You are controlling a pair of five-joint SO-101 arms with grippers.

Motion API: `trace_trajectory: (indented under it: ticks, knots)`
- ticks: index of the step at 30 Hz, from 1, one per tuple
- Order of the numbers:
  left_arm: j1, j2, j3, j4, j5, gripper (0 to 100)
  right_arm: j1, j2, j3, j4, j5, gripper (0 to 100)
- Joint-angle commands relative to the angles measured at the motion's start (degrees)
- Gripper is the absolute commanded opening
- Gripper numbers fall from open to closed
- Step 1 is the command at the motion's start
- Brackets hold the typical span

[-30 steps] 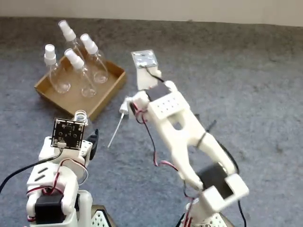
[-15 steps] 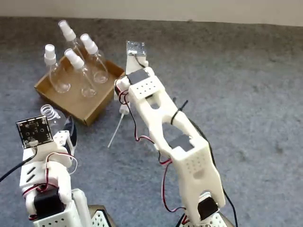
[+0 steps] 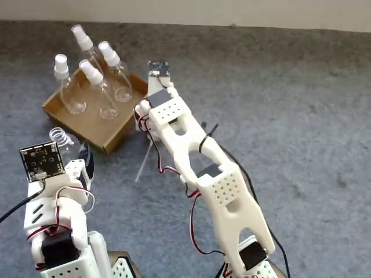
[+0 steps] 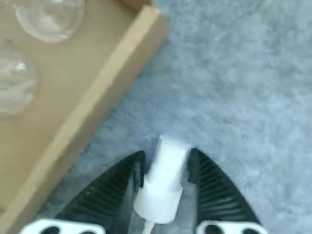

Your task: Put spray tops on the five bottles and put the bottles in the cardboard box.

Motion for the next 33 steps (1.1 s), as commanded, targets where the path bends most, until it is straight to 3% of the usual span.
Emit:
trace_trajectory:
  ticks: [1, 9, 21, 29, 33]
  knots:
    - [-0.75, -0.57, -0.22, -1.32, 0.7, 19, 0.84, -0.31, -2.15, 2.77, -0.26, 1.9]
    - [0.57, -0.57, -0.22, -1.41, 0.7, 19, 5.93, -1.19, -3.82, 9.27, -0.18, 0.5]
    - [18.42, -0.57, -0.22, -1.32, 0.44, 19, 11.47, -6.64, -31.96, 29.23, -0.09, 0.5]
    - [27.38, -0.57, 1.54, -1.41, 0.44, 19, 14.11, -9.19, -51.74, 31.6, 19.69, 0.5]
    - [29.23, -0.57, 1.8, -1.41, 0.44, 19, 16.57, -9.63, -56.57, 31.6, 21.98, 0.5]
